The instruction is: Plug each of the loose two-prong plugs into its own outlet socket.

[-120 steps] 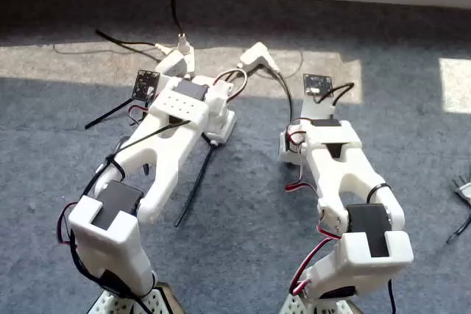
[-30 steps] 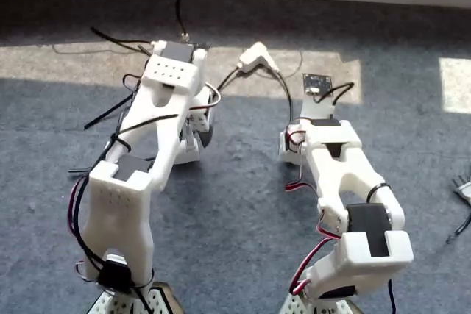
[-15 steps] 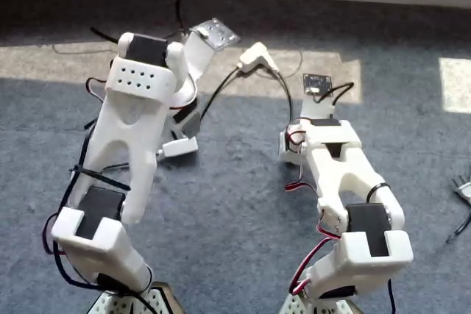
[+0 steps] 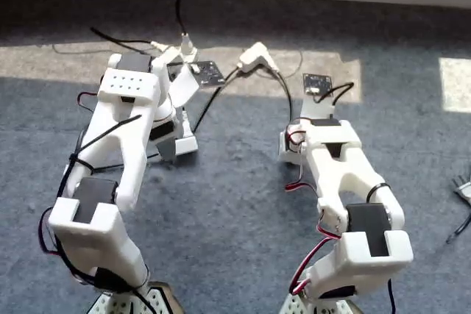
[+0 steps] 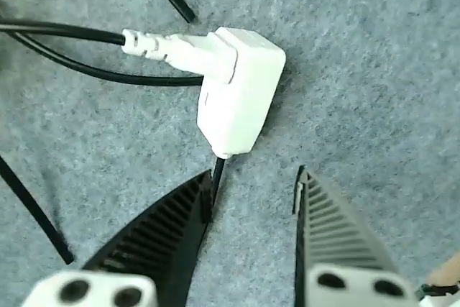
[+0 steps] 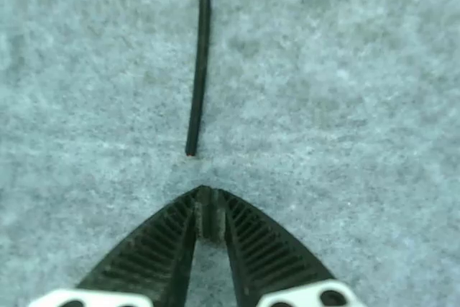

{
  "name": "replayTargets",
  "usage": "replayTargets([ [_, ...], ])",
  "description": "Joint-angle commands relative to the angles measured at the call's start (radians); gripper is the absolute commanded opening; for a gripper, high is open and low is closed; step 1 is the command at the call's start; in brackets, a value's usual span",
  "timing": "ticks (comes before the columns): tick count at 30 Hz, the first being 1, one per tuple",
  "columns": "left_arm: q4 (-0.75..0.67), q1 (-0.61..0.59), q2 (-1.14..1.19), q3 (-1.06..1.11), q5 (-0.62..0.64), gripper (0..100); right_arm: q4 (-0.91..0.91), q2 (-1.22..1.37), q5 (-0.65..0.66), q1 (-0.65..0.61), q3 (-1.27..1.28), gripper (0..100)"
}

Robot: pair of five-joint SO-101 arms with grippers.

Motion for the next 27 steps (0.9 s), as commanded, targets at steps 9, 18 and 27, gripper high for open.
replayTargets([
  [9,-0.163,0.025,0.159,-0.010,-0.018,20,0.001,-0.002,-0.003,0.022,-0.044,0.8],
  [18,-0.278,0.036,0.236,-0.010,-0.015,16,-0.001,-0.002,-0.003,0.022,-0.044,0.8],
  [27,-0.345,0.070,0.251,-0.015,-0.015,1,-0.001,-0.002,-0.003,0.022,-0.044,0.8],
])
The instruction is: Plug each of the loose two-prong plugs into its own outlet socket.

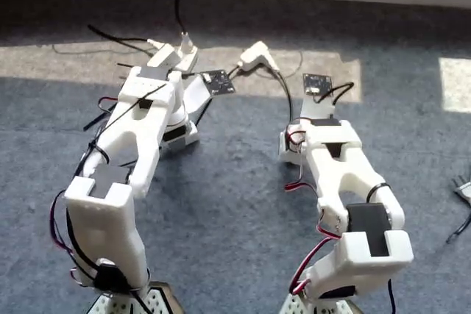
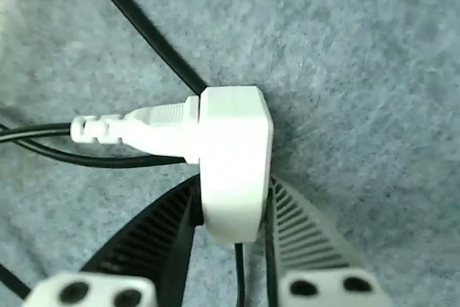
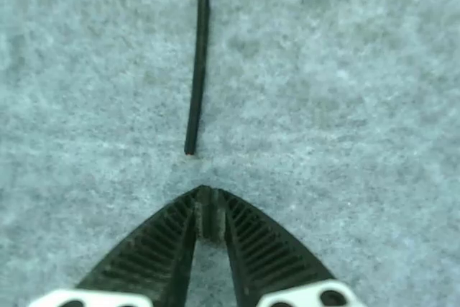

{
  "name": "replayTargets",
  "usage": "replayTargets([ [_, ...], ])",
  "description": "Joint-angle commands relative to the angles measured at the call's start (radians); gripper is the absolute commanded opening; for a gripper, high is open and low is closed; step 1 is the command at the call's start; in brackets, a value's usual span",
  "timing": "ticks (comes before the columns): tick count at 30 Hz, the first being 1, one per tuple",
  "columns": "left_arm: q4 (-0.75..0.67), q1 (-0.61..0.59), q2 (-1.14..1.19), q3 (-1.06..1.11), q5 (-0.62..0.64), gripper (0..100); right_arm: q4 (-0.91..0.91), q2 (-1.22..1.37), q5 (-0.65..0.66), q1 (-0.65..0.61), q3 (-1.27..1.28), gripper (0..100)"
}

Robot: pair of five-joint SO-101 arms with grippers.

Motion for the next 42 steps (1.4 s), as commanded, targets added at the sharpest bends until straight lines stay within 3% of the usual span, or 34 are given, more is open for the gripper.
replayTargets([
  [1,-0.086,0.038,0.001,-0.015,-0.003,1,-0.001,-0.002,-0.003,0.022,-0.044,0.8],
  [6,-0.170,0.047,-0.002,-0.070,-0.002,1,-0.001,-0.002,-0.003,0.022,-0.044,0.8],
  [15,-0.178,0.041,0.005,-0.415,-0.002,1,-0.001,-0.002,-0.003,0.022,-0.044,0.8],
  [18,-0.247,0.036,0.024,-0.510,-0.002,1,-0.001,-0.002,-0.002,0.022,-0.047,0.8],
  [23,-0.405,0.001,0.156,-0.611,-0.002,1,-0.001,-0.002,-0.002,0.022,-0.048,0.8],
  [27,-0.430,-0.030,0.335,-0.737,-0.002,6,-0.001,-0.002,-0.002,0.022,-0.050,0.8],
  [30,-0.379,-0.042,0.464,-0.848,0.017,18,-0.002,-0.002,-0.002,0.022,-0.050,0.8],
  [36,-0.196,-0.068,0.550,-1.184,0.354,30,-0.002,-0.002,-0.002,0.022,-0.050,0.8],
  [42,0.083,-0.076,0.549,-1.552,0.367,33,-0.002,-0.002,-0.002,0.022,-0.050,0.8],
])
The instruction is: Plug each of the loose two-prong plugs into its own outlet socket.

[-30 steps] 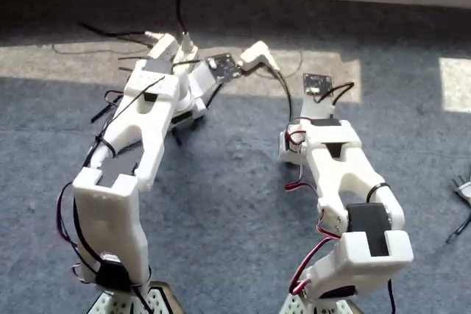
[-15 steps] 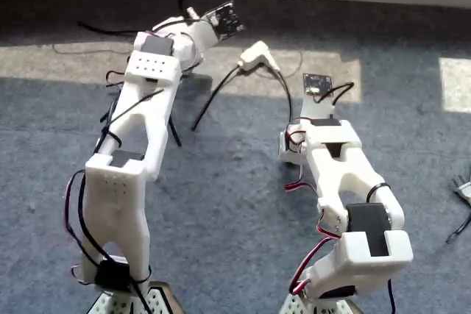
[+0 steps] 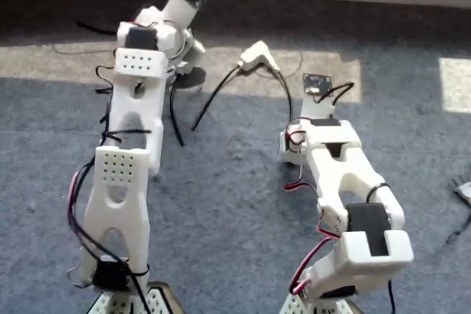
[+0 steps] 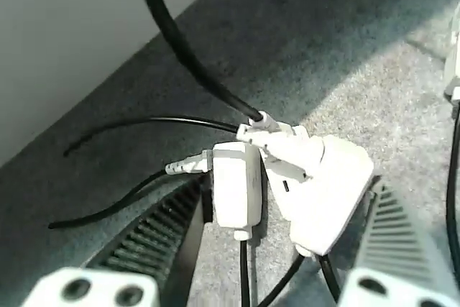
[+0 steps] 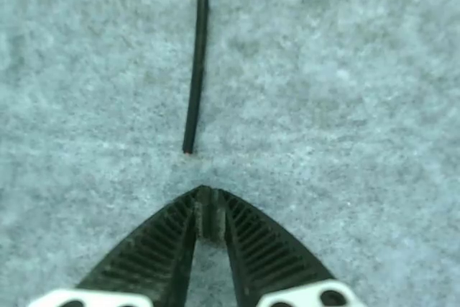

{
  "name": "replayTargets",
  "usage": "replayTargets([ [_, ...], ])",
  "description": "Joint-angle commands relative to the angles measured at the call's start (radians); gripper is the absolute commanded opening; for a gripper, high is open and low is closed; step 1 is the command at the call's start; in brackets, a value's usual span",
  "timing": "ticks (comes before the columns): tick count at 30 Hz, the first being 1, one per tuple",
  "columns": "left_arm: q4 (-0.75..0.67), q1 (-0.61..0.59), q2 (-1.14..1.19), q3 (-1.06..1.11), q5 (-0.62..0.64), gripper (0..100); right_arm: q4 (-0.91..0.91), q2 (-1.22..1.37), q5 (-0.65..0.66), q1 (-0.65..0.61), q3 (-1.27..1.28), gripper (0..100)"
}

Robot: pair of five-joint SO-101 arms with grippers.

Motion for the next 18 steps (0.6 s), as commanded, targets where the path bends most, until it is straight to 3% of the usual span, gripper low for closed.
replayTargets([
  [1,0.184,-0.025,-0.027,-0.320,0.017,33,-0.002,-0.002,-0.002,0.022,-0.050,0.8],
  [6,0.253,-0.105,-0.206,-0.309,0.020,32,-0.002,-0.002,-0.002,0.022,-0.048,0.8],
  [12,0.594,-0.137,-0.415,-0.297,0.041,32,-0.002,-0.002,-0.014,0.051,-0.050,0.9],
  [15,0.585,-0.202,-0.521,-0.214,0.161,30,0.001,-0.007,-0.089,0.084,-0.050,1.0],
  [18,0.586,-0.239,-0.621,-0.047,0.166,30,0.004,-0.007,-0.109,0.102,-0.051,4.3],
])
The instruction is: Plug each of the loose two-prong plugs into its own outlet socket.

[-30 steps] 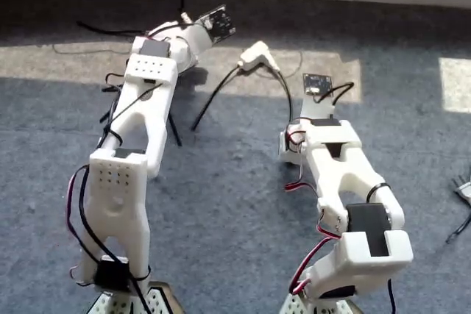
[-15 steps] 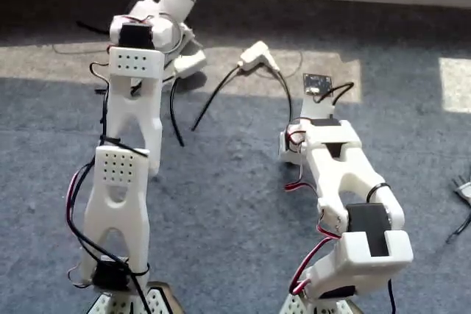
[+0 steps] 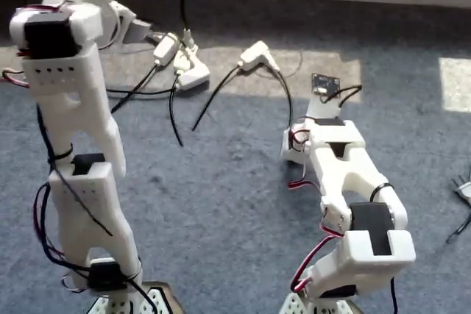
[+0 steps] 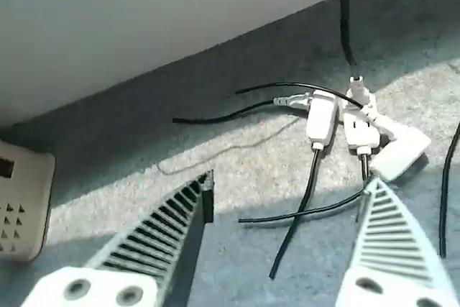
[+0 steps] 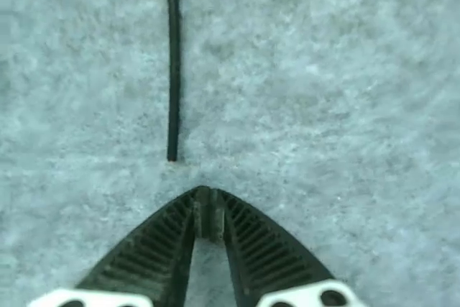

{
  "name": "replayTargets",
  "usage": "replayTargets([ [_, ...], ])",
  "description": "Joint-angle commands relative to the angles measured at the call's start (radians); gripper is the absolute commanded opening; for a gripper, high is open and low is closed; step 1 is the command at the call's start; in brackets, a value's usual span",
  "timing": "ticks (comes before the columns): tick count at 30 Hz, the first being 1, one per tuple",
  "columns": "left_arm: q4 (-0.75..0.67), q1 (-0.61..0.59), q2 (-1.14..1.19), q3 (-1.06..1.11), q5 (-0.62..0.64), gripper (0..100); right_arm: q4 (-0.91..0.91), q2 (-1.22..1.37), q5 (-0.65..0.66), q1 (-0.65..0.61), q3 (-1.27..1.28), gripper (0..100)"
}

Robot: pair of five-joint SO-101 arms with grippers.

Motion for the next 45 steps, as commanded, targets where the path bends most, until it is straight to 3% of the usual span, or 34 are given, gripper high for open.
replayTargets([
  [1,0.017,-0.068,-0.202,0.239,0.043,30,0.007,-0.008,-0.028,0.050,-0.051,7.0],
  [7,0.011,-0.054,-0.522,0.909,0.209,30,0.038,-0.010,-0.018,0.062,-0.053,19.0],
  [11,-0.051,0.038,-0.719,1.300,0.282,30,0.119,-0.050,0.046,0.203,-0.124,19.4],
  [20,-0.549,0.280,-0.970,1.998,0.397,30,0.435,-0.093,0.264,0.714,-0.627,19.4],
  [24,-0.801,0.377,-1.043,2.230,0.512,30,0.484,0.028,0.359,0.848,-0.858,19.4],
  [27,-0.962,0.410,-1.084,2.376,0.569,30,0.512,0.173,0.388,0.900,-1.007,19.4],
  [34,-1.240,0.409,-1.113,2.603,0.571,30,0.539,0.544,0.390,0.915,-1.354,19.7],
  [39,-1.250,0.409,-1.112,2.606,0.569,30,0.535,0.750,0.394,0.914,-1.581,19.8],
  [45,-1.250,0.410,-1.110,2.608,0.569,30,0.539,0.938,0.512,0.928,-1.788,19.8],
])
